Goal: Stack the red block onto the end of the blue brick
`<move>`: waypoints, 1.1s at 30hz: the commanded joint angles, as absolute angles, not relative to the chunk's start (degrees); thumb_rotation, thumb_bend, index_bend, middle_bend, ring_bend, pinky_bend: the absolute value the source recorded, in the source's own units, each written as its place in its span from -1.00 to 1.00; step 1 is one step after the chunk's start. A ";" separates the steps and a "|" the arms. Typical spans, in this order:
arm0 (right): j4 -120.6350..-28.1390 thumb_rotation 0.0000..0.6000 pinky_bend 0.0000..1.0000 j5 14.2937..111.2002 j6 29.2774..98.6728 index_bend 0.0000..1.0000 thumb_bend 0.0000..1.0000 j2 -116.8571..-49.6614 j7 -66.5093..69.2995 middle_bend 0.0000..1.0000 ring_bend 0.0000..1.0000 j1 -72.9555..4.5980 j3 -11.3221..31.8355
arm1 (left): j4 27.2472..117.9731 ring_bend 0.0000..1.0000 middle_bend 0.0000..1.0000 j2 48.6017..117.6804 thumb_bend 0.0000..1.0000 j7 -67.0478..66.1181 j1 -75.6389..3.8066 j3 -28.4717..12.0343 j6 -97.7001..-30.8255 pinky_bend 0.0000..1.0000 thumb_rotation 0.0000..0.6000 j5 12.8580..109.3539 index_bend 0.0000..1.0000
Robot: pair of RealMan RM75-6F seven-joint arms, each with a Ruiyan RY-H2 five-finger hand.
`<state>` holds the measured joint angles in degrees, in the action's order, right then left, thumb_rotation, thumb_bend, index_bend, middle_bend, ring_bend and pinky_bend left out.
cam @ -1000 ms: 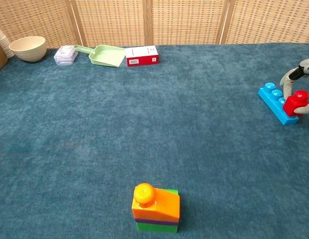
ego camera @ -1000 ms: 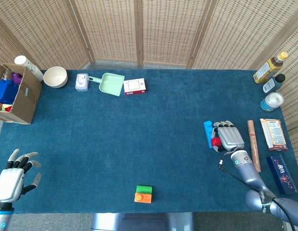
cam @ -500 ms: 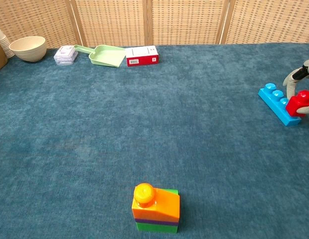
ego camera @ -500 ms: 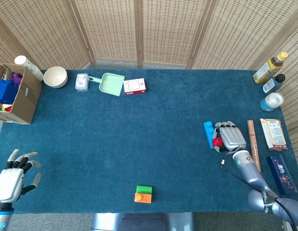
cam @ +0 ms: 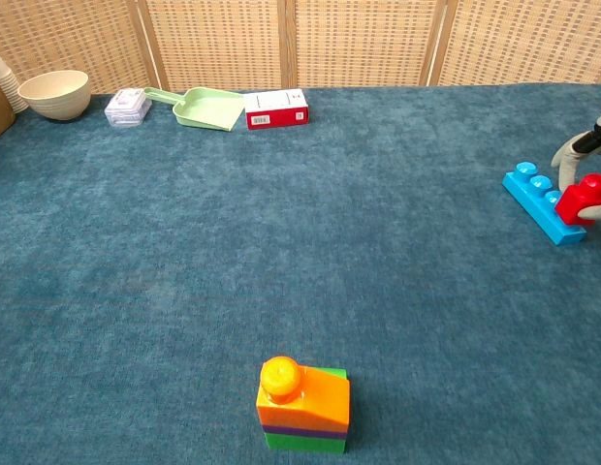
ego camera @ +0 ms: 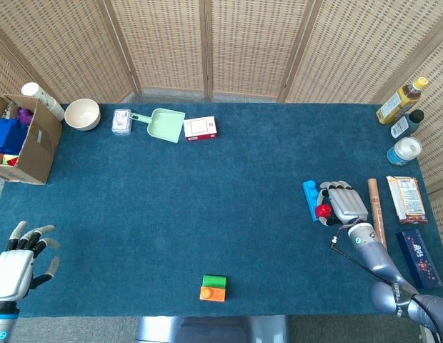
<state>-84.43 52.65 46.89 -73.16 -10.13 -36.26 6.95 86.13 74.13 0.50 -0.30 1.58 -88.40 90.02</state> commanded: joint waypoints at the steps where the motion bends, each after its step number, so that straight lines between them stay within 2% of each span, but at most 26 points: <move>1: -84.28 1.00 -0.76 53.03 46.81 0.14 -0.44 -73.01 -9.66 -0.60 -0.71 -36.02 6.95 | 86.14 -0.54 -0.51 74.13 -0.06 0.49 -0.29 1.60 -88.35 -0.95 1.00 90.00 -0.11; 27: -80.90 1.00 -0.77 55.84 45.14 0.15 -0.47 -74.72 -5.34 -0.60 -0.73 -34.81 6.77 | 86.14 -0.54 -0.51 74.04 -0.07 0.55 -0.13 1.54 -88.55 -0.95 1.00 89.99 -0.11; 33: -81.07 1.00 -0.77 56.04 45.20 0.06 -0.46 -74.44 -5.28 -0.60 -0.73 -34.68 6.88 | 86.10 -0.54 -0.51 74.06 -0.06 0.62 -0.14 1.49 -88.51 -0.95 1.00 89.92 -0.11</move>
